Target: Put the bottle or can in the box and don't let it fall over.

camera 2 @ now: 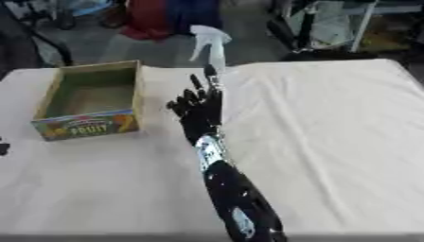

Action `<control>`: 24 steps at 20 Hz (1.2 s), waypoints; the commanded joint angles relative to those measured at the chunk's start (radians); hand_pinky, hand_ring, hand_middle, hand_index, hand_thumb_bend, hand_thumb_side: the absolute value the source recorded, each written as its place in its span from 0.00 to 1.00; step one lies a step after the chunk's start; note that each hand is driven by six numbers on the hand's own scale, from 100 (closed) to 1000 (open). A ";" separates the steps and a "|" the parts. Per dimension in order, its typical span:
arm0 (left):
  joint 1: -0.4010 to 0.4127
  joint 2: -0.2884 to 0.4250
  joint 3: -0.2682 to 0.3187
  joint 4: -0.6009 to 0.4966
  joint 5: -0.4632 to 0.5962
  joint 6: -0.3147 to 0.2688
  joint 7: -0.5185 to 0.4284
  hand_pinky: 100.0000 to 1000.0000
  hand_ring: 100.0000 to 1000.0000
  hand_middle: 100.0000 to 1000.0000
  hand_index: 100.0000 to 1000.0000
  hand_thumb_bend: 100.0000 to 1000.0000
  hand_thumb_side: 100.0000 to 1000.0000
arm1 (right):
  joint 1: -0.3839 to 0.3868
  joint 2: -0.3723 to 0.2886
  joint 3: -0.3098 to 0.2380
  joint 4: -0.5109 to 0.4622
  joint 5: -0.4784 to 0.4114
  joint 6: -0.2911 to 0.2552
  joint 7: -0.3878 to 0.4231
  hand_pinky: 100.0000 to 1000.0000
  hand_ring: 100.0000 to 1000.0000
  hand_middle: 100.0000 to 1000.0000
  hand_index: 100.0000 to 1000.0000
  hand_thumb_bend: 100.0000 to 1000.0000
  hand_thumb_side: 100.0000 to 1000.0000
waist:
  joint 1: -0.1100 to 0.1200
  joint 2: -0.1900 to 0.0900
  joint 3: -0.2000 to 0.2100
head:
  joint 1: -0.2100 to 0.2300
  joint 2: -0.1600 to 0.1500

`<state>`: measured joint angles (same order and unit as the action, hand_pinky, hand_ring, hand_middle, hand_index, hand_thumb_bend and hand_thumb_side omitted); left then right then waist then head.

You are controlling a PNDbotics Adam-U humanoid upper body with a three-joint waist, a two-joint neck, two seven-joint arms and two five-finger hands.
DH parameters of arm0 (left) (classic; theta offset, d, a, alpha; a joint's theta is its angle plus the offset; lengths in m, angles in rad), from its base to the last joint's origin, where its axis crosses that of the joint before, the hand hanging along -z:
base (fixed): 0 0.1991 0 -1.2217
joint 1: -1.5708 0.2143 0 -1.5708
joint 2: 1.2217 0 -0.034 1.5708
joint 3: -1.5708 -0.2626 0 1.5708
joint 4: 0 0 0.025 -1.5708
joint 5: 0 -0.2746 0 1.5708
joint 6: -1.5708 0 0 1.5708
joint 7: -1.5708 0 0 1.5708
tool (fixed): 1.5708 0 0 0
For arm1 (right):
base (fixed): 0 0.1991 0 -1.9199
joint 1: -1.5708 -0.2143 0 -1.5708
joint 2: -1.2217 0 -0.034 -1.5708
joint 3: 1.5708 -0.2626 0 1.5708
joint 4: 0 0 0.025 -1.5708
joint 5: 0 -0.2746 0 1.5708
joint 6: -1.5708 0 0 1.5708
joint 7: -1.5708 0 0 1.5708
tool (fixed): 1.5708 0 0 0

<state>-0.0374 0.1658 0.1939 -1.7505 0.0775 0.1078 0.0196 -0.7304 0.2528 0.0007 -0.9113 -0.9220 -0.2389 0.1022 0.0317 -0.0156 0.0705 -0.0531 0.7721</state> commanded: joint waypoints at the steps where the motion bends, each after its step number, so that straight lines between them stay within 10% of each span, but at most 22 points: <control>1: -0.017 0.006 -0.004 -0.012 0.007 -0.001 -0.005 0.63 0.30 0.37 0.88 0.50 1.00 | -0.040 0.010 -0.016 -0.023 -0.014 -0.009 -0.014 0.32 0.12 0.19 1.00 0.30 0.61 | 0.005 -0.006 0.004 | -0.010 -0.002; 24: -0.026 0.006 -0.017 -0.009 0.013 -0.001 -0.018 0.63 0.30 0.37 0.88 0.50 0.99 | -0.167 -0.088 -0.103 0.101 -0.012 -0.107 -0.069 0.33 0.08 0.15 1.00 0.30 0.62 | 0.004 -0.015 0.042 | -0.059 -0.002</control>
<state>-0.0505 0.1585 0.1774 -1.7496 0.0854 0.1097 0.0051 -0.8713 0.1815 -0.0985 -0.7990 -0.9292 -0.3393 0.0299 0.0321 -0.0200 0.1110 -0.1087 0.7721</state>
